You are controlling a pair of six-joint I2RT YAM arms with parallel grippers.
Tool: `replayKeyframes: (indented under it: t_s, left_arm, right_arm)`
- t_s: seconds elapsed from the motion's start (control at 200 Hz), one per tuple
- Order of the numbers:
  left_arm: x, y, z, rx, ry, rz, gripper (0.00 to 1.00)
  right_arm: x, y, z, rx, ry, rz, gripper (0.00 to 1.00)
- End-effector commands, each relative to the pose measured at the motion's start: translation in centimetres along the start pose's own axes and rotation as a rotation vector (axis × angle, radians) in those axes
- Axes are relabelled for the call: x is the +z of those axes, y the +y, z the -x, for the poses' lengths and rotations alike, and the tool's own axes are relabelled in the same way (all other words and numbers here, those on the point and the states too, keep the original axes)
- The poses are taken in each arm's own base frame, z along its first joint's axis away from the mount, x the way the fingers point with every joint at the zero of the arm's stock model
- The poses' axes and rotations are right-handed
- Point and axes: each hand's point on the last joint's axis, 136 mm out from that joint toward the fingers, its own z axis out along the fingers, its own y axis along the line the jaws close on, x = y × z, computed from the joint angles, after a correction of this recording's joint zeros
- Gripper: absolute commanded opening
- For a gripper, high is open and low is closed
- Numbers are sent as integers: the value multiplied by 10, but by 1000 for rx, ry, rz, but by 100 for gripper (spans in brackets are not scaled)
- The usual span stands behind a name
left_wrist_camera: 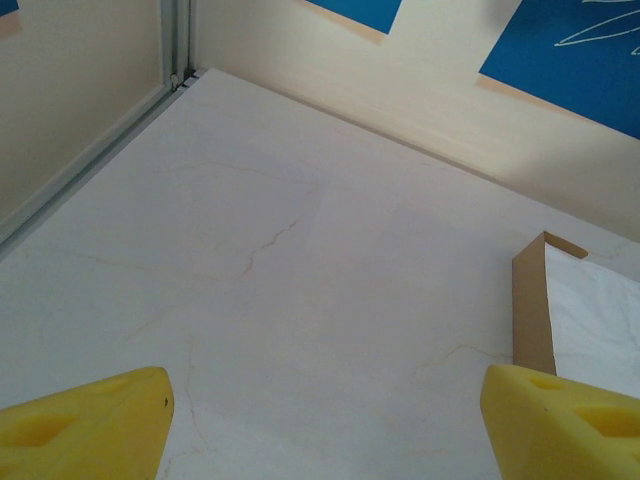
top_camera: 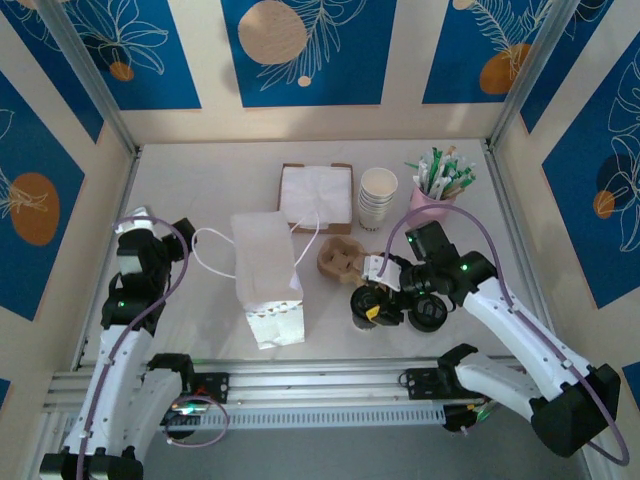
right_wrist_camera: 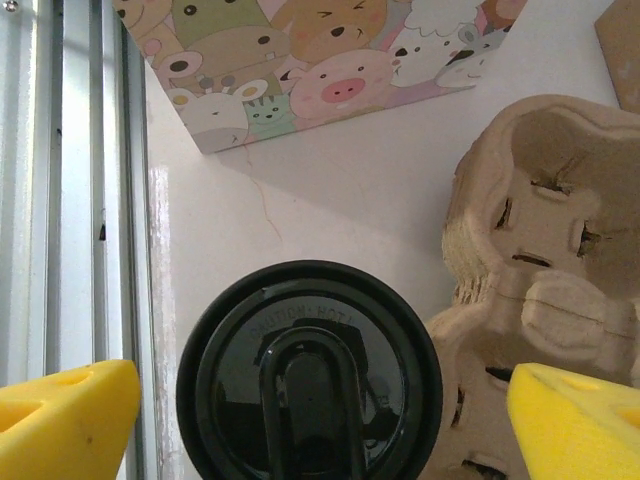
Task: Pack the takeout coffee
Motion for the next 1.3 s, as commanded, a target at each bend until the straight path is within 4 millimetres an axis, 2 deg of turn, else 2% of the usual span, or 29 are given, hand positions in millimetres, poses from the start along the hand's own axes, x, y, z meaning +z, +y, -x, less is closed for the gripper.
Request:
replayKeyframes:
  t_s: [0.0,0.035,0.155,0.245,0.665,1.146,1.296]
  left_arm:
    - [-1,-1,2,8,-18,-5,81]
    - [-1,-1,2,9,-16,-4,81]
    - [-1,-1,2,8,-16,-5,81]
    - [-1,-1,3,9,-17,-6,81]
    - [-1,-1,2,11,-16,-5,81]
    - [-1,-1,3,11,-16,-5,80]
    - [-1,-1,3,11,-17,-4,80]
  right_arm:
    - [5,8,-6,-26,3,57,85]
    - [6,7,-7,-25,4,54,81]
    - [10,5,-11,-19,13,51,81]
    - [13,4,-15,-14,41,56,84]
    - [22,9,-24,-33,88,90,88]
    - [30,9,-30,-37,128,108,86]
    - [30,9,-32,-39,140,106,80]
